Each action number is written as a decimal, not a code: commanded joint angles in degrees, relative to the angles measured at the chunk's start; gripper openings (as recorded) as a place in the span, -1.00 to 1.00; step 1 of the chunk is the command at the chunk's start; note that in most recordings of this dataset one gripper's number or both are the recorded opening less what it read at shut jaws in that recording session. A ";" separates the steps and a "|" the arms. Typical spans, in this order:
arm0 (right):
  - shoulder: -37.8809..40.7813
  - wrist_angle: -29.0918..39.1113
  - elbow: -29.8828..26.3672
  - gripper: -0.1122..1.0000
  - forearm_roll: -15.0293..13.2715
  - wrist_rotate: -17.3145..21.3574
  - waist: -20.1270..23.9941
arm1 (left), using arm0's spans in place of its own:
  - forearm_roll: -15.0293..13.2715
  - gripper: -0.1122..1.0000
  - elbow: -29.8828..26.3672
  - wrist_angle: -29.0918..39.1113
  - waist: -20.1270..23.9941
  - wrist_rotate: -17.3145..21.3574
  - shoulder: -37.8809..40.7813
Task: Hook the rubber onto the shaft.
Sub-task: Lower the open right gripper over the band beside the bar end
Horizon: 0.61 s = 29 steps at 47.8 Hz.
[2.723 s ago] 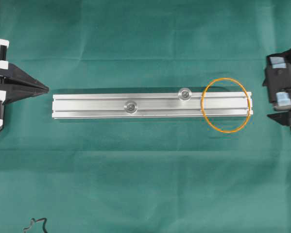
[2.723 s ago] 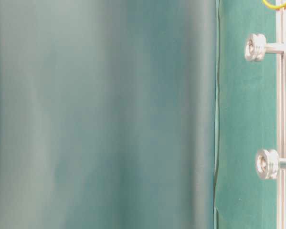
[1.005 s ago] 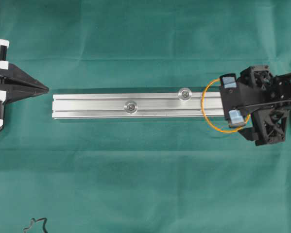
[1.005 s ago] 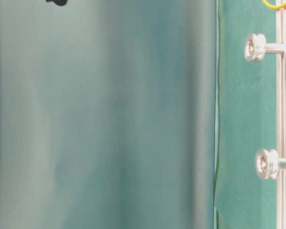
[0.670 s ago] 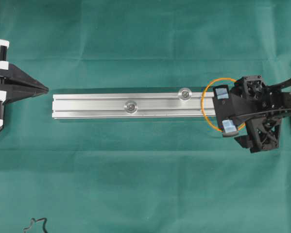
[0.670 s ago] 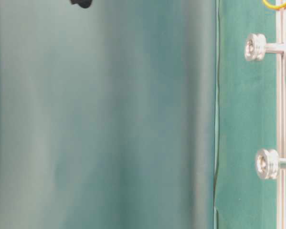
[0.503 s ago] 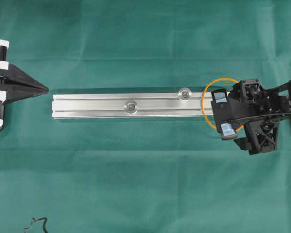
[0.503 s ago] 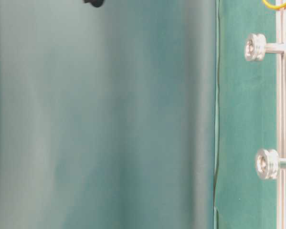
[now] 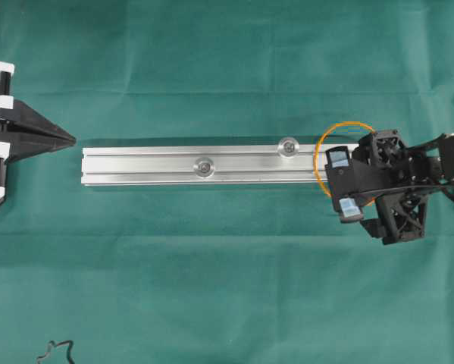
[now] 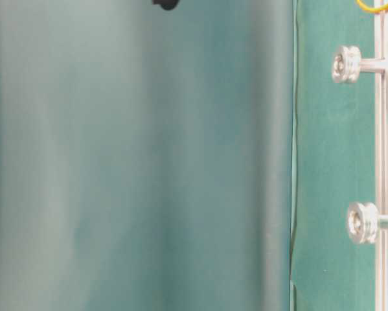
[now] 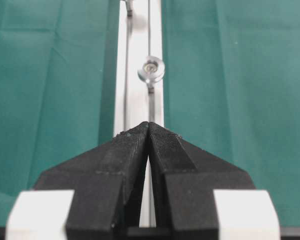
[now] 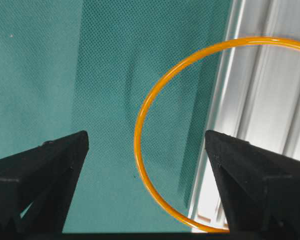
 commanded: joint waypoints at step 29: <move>2.81 -4.22 0.88 0.95 0.18 -0.09 1.32 | 0.18 -0.80 -1.67 -0.26 -0.09 0.00 0.44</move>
